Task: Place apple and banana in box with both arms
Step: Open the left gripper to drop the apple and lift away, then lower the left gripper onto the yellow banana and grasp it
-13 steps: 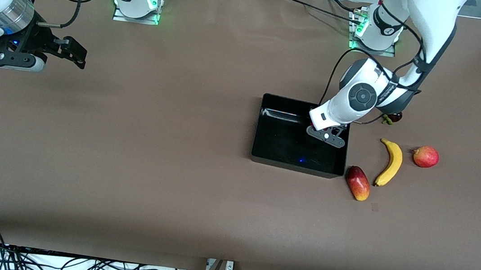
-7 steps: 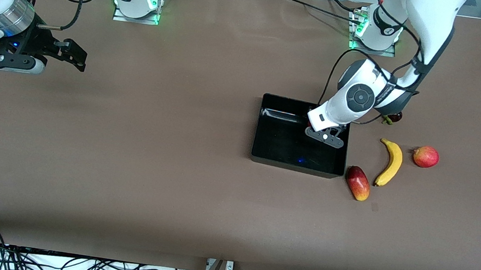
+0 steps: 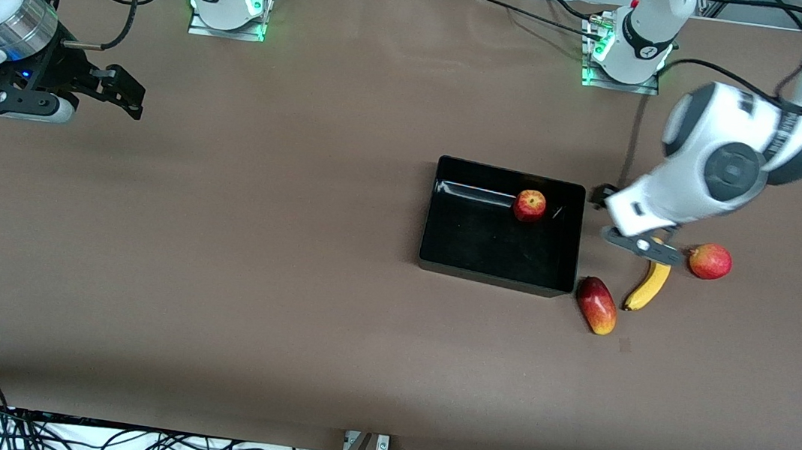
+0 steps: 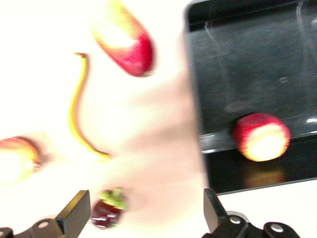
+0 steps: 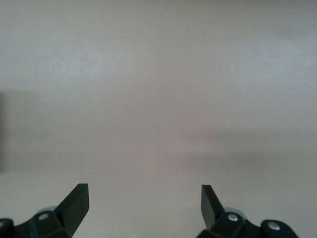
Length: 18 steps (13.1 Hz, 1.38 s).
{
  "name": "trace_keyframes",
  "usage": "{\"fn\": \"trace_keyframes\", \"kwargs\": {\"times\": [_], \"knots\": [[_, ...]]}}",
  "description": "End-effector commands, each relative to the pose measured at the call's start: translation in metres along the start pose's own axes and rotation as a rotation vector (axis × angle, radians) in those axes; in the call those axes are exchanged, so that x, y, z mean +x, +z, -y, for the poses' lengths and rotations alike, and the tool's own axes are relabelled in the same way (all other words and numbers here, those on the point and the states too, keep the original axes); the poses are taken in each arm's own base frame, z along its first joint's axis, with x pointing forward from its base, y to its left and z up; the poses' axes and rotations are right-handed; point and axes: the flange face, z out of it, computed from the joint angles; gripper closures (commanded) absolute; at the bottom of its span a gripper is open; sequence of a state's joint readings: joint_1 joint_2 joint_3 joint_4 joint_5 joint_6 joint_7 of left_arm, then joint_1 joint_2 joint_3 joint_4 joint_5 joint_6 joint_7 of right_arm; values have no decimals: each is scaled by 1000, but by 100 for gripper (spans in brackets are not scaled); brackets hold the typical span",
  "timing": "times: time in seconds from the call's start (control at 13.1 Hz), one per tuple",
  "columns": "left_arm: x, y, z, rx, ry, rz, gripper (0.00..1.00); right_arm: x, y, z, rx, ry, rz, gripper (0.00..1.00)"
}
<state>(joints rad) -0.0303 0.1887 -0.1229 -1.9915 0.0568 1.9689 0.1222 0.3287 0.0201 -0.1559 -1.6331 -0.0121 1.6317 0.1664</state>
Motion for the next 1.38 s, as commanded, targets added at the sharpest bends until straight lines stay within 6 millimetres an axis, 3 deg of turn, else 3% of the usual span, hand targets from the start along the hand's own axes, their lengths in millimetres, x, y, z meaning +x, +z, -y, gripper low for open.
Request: {"fn": "trace_keyframes", "kwargs": {"times": [0.0,0.08,0.31,0.46,0.54,0.61,0.69,0.77,0.84,0.92,1.15,1.3], "knots": [[11,28,57,44,168,-23,0,3,-5,-1,-9,-11,-9,0],[16,46,77,55,233,-46,0,3,-5,-1,-9,-11,-9,0],[36,102,111,107,391,-123,0,3,-5,-1,-7,-11,-9,0],[41,137,121,111,429,-133,0,3,-5,-1,-7,-11,-9,0],[40,143,125,108,424,-130,0,3,-5,-1,-9,-11,-9,0],[36,149,124,101,422,-120,15,3,-5,-1,-7,-11,-9,0],[32,154,123,93,420,-110,56,3,-5,-1,-7,-11,-9,0],[28,162,121,66,398,-108,79,3,-5,-1,-7,-11,-10,0],[23,170,119,36,375,-103,92,3,-5,-1,-7,-11,-10,0],[22,173,118,32,373,-100,100,3,-5,-1,-7,-11,-10,0],[21,166,118,33,372,-103,100,3,-5,-1,-9,-11,-11,0],[19,136,119,37,355,-120,100,3,-5,-1,-7,-11,-10,0]]}}
